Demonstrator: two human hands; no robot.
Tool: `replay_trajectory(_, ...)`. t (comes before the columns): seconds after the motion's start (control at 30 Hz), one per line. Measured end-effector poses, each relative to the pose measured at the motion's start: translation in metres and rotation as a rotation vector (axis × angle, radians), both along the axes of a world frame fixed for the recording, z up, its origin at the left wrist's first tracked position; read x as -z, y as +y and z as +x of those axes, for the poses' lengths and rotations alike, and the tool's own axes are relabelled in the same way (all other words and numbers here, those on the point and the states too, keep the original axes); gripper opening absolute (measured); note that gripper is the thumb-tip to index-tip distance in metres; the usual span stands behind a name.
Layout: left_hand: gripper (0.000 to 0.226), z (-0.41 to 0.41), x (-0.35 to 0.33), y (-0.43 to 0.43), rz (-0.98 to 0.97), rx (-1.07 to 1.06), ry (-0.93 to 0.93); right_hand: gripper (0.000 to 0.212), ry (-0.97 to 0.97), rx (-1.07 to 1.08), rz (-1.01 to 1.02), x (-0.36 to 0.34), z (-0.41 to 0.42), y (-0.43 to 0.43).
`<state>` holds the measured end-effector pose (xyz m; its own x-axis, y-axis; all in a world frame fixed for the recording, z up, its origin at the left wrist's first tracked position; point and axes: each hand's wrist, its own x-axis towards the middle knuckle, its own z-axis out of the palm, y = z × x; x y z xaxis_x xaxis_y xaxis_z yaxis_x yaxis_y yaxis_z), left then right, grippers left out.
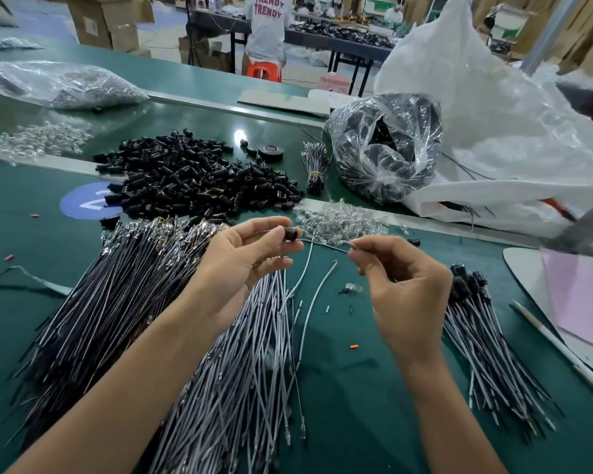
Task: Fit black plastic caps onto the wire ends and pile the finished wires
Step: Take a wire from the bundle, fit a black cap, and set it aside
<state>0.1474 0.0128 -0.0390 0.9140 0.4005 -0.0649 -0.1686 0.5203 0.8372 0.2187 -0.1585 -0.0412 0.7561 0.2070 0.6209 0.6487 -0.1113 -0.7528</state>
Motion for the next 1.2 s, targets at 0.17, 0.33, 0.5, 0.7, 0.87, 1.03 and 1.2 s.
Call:
replay_trajectory(0.17,0.025,-0.001,0.003,-0.011,0.004,0.042,-0.015,0.031,0.019,-0.032,0.008,0.001,0.000,0.002)
replay_trajectory(0.33,0.024,-0.001,0.005,-0.017,-0.017,0.059,-0.053,0.033,0.020,-0.032,0.013,0.001,-0.001,0.002)
replay_trajectory(0.5,0.022,-0.002,0.006,-0.018,-0.002,0.057,-0.051,0.033,0.006,-0.019,0.004,0.002,-0.001,0.002)
replay_trajectory(0.7,0.023,-0.004,0.009,-0.022,0.015,0.085,-0.046,0.025,0.006,-0.051,-0.037,0.007,-0.003,0.006)
replay_trajectory(0.87,0.023,-0.004,0.010,-0.021,-0.017,0.104,-0.024,0.018,-0.055,-0.034,-0.070,0.011,-0.004,0.008)
replay_trajectory(1.03,0.020,-0.003,0.007,-0.023,-0.091,0.099,-0.036,0.013,-0.166,0.008,-0.131,0.012,-0.007,0.010)
replay_trajectory(1.2,0.015,-0.001,0.008,-0.023,-0.128,0.002,0.002,0.010,-0.073,-0.010,-0.111,0.009,-0.010,0.011)
